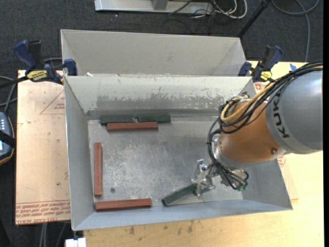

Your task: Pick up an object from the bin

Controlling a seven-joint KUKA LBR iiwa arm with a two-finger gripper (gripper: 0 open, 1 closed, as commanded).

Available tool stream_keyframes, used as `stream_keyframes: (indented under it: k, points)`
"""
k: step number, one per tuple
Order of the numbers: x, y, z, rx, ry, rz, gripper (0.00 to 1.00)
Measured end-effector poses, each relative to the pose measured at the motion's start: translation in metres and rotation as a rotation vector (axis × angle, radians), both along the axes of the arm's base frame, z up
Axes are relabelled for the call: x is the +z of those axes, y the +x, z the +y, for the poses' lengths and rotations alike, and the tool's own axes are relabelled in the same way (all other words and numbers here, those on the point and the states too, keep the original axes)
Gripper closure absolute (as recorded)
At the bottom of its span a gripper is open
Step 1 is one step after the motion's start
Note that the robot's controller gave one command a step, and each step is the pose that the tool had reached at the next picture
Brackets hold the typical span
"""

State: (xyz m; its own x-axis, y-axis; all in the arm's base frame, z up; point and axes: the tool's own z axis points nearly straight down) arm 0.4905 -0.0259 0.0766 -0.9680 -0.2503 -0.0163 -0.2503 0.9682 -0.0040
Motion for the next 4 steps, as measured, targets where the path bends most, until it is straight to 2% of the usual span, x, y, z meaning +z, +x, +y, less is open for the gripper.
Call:
stream_keyframes:
  k: [1,2,3,4]
  points:
    - [0.000,0.000,0.000,0.000,0.000,0.000,1.00]
    - [0.134,0.034,0.022,-0.117,0.002,0.013,1.00]
    - [0.134,0.034,0.023,-0.117,0.002,0.014,1.00]
    - [0.067,0.015,0.027,-0.063,0.001,0.017,0.00]
